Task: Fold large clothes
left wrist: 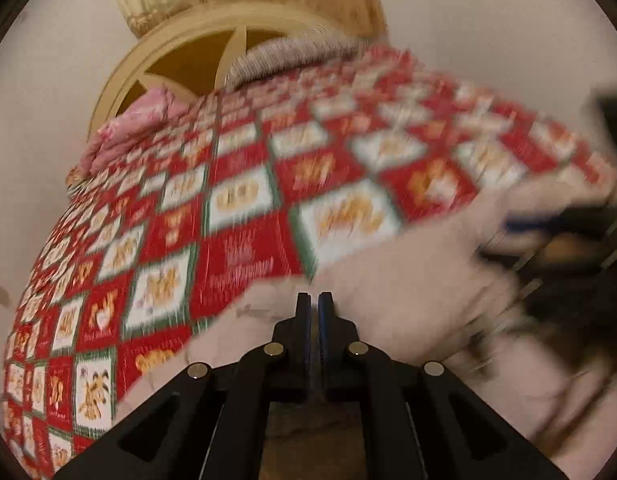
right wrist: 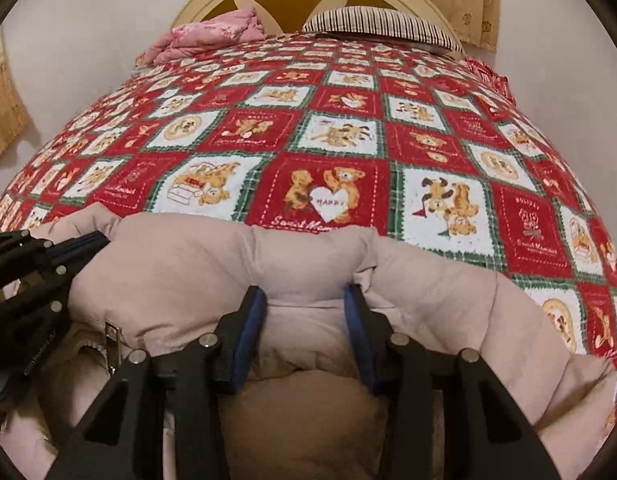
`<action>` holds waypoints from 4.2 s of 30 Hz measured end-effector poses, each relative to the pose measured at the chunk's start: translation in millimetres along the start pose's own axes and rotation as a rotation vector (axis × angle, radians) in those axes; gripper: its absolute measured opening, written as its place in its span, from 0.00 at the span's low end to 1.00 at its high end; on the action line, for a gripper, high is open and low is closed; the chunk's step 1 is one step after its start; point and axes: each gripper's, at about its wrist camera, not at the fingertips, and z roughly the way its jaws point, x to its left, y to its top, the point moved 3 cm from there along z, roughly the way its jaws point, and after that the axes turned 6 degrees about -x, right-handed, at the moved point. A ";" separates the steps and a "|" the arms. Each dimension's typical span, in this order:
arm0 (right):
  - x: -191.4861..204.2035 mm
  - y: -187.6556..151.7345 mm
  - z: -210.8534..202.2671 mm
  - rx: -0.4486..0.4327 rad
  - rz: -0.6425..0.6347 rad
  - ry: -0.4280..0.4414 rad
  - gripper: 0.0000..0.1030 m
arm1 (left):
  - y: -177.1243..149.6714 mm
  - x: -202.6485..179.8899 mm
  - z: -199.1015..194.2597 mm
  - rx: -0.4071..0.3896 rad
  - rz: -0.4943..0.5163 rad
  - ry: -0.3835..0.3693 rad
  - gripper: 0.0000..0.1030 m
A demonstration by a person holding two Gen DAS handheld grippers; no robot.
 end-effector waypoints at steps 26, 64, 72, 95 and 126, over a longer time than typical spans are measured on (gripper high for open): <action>3.8 1.1 1.2 -0.007 -0.013 -0.011 0.44 | -15.7 -21.6 41.5 0.117 -0.169 -0.163 0.03; -11.3 -4.8 -80.5 -0.008 -0.072 0.016 0.79 | 15.6 2.8 -102.7 -0.043 -0.045 -0.109 0.04; -54.9 -102.2 -218.4 0.029 -0.029 0.061 0.89 | -102.1 26.7 -281.7 -0.085 -0.077 -0.135 0.39; -81.8 -307.0 -344.0 0.110 0.374 0.085 0.75 | -323.7 -5.2 -365.1 0.007 -0.452 -0.239 0.83; -91.9 -75.0 -399.0 -0.367 0.475 0.315 0.10 | -146.7 112.7 -408.7 -0.159 -0.555 -0.501 0.20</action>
